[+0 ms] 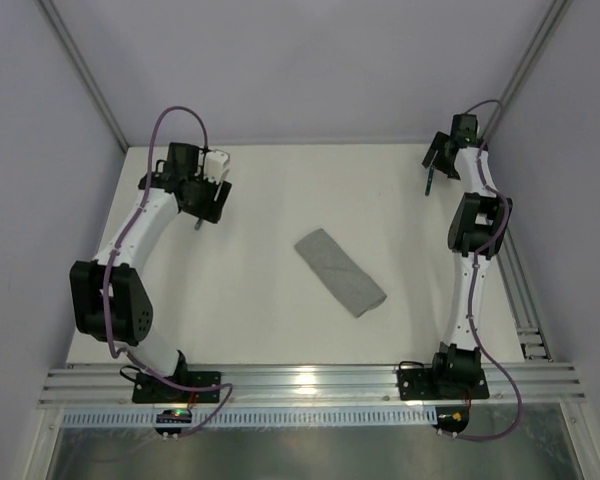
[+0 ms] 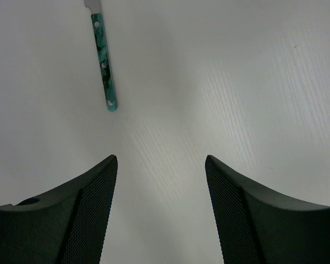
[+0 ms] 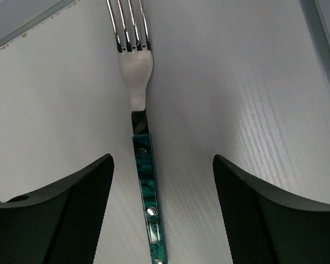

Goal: Fold the napkin into a case and place the utensils inside
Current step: Pick up the fork from the corner of the board.

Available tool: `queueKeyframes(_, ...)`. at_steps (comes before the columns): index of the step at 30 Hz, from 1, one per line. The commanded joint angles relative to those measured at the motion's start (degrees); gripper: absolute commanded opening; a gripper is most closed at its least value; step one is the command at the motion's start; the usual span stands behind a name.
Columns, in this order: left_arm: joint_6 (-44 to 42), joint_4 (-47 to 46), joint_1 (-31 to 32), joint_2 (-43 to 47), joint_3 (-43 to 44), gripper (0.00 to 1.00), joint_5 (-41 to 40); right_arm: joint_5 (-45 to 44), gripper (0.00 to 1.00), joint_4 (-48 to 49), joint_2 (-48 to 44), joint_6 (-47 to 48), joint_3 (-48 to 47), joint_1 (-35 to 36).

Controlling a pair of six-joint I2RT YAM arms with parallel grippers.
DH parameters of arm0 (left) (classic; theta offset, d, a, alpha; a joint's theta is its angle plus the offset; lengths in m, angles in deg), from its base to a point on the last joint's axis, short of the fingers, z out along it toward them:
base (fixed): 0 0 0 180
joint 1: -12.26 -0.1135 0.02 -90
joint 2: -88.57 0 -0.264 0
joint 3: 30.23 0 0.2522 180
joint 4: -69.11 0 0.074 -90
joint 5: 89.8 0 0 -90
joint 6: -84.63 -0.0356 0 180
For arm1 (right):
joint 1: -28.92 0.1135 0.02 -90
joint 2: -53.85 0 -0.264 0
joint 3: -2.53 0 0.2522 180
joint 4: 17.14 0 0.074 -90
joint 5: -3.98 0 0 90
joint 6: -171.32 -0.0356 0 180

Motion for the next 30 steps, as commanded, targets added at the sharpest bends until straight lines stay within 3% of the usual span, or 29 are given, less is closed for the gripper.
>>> queueKeyframes(1,-1.37,-0.12,-1.41,3.03,0.33,0.67,0.58,1.60,0.76,2.97,0.56,1.12,-3.47,0.75)
queueKeyframes(5,-1.64,-0.12,-2.29,2.24,0.94,0.67,0.76,-1.54,0.62,2.54,0.56,0.16,-3.11,0.84)
queueKeyframes(14,-1.73,0.06,-5.19,2.07,1.91,0.67,2.34,-8.06,0.61,-8.35,5.39,6.73,-9.26,3.47)
queueKeyframes(18,-1.29,-0.03,-6.42,2.33,2.00,0.67,3.75,-10.53,0.52,-9.68,5.75,9.03,-9.18,4.53)
queueKeyframes(21,-1.20,-0.20,-6.60,2.94,1.73,0.67,3.92,-9.91,0.29,-9.16,4.96,9.64,-7.51,4.53)
queueKeyframes(22,-1.20,-0.20,-6.69,3.03,1.47,0.67,3.92,-9.48,0.12,-8.89,4.70,9.82,-6.98,4.44)
queueKeyframes(23,-1.20,-0.20,-6.69,3.12,1.47,0.67,3.92,-9.13,0.03,-7.76,4.26,10.08,-5.24,4.44)
queueKeyframes(25,-1.29,-0.12,-6.60,3.21,1.30,0.67,4.36,-7.64,0.03,-5.83,1.89,11.74,-2.86,4.53)
queueKeyframes(30,-1.90,1.29,-6.69,3.65,1.21,0.67,7.17,-3.16,0.03,8.48,-10.57,18.51,13.12,5.93)
